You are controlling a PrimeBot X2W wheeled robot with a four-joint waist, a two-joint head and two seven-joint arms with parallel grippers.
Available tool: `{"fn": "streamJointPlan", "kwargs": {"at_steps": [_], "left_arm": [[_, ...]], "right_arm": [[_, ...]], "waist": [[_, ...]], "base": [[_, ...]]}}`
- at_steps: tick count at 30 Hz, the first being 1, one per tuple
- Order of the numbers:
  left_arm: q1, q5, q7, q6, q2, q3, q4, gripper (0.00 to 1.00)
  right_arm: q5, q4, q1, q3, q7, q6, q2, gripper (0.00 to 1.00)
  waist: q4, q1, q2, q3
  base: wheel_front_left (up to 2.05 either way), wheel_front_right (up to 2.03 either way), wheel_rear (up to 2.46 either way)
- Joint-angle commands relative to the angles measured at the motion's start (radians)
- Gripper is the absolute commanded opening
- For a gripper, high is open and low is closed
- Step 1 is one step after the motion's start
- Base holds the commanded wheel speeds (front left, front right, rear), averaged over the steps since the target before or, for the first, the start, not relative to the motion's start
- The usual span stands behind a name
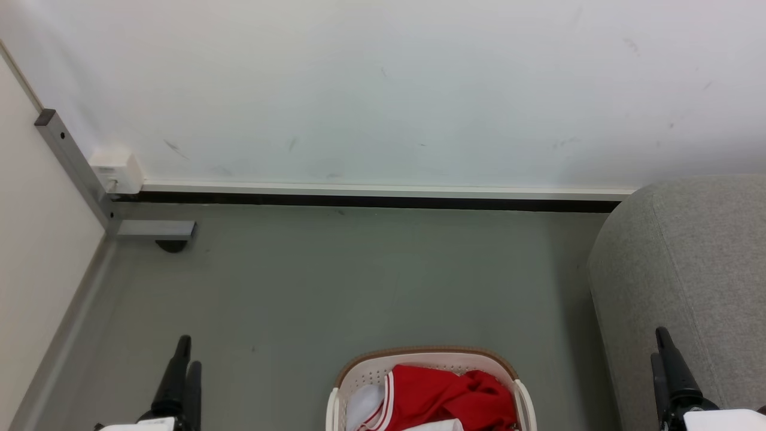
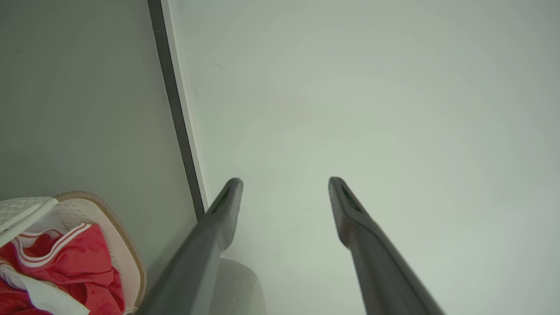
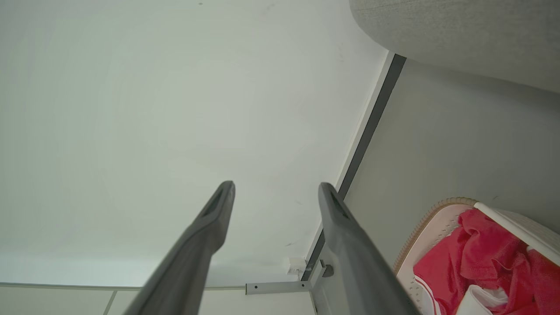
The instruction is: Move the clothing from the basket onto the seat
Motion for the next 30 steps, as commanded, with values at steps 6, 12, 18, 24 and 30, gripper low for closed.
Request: {"fn": "streamJointPlan", "kwargs": {"at_steps": [6,12,18,24,30], "left_arm": [[-0.003,0.092,-0.031,-0.003,0.008,0.002,-0.031,1.00],[0.001,0.191,-0.056,0.001,0.009,0.001,-0.041,1.00],[0.008,0.275,-0.080,0.008,0.011,-0.004,-0.057,1.00],[0.012,0.360,-0.099,0.016,0.011,-0.001,-0.073,1.00],[0.017,0.480,-0.119,0.016,0.012,0.005,-0.091,1.00]], "right_arm": [[-0.140,-0.015,-0.037,0.028,-0.033,0.000,-0.008,1.00],[-0.254,-0.026,-0.044,0.045,-0.059,0.000,-0.010,1.00],[-0.356,-0.034,-0.048,0.060,-0.082,-0.001,-0.011,1.00],[-0.458,-0.035,-0.054,0.068,-0.101,-0.001,-0.012,1.00],[-0.581,-0.036,-0.062,0.074,-0.122,-0.001,-0.013,1.00]], "waist": [[0.000,0.0000,0.0000,0.001],[0.000,0.0000,0.0000,0.002],[0.000,0.0000,0.0000,0.003],[-0.001,0.0000,0.0000,0.003],[-0.001,0.0000,0.0000,0.004]], "base": [[0.00,0.00,0.00],[0.00,0.00,0.00],[0.00,0.00,0.00],[0.00,0.00,0.00],[0.00,0.00,0.00]]}}
